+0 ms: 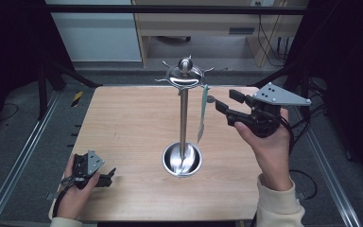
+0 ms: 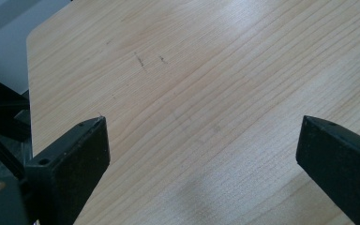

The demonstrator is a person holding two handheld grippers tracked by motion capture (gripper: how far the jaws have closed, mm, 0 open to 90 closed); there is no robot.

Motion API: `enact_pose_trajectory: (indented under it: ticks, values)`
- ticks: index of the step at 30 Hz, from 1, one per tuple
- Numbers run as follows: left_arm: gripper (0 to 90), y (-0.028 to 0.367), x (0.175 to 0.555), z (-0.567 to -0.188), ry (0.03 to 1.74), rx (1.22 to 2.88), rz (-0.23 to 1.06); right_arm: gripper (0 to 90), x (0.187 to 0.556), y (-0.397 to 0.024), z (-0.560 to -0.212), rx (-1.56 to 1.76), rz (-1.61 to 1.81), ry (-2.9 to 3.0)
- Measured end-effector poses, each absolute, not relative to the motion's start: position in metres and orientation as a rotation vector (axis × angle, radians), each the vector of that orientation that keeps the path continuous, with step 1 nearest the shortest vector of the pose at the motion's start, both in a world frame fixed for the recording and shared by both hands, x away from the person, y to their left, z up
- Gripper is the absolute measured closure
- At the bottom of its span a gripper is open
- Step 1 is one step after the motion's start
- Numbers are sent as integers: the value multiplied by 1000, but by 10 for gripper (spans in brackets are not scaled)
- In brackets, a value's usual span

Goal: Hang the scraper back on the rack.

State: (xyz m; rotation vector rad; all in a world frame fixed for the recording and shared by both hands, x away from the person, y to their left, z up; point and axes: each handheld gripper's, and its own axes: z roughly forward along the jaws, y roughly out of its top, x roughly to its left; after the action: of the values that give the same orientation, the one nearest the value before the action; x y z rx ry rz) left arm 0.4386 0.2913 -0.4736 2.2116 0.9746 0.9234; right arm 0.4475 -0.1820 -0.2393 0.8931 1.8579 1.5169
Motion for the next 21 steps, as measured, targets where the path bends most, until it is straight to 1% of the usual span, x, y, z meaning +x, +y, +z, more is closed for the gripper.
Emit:
enact_pose_trajectory:
  ticks: [2, 5, 6, 7, 8, 13, 21]
  values:
    - [27, 292, 438, -473, 977, 2209, 928, 342, 449, -184, -241, 932, 1496, 1835]
    - [27, 293, 438, -472, 980, 2198, 930, 207, 455, -187, -245, 991, 1475, 1818]
    - [27, 293, 438, -472, 977, 2202, 931, 177, 456, -188, -247, 1004, 1457, 1813]
    - [27, 293, 438, -472, 977, 2202, 931, 177, 456, -188, -247, 1004, 1457, 1813]
    - [27, 292, 438, -472, 971, 2211, 928, 125, 458, -190, -251, 1024, 1425, 1791]
    - [27, 292, 437, -471, 964, 2214, 932, 80, 463, -196, -262, 1051, 1402, 1802]
    - [27, 293, 438, -471, 965, 2215, 934, 71, 472, -201, -282, 1094, 1373, 1820]
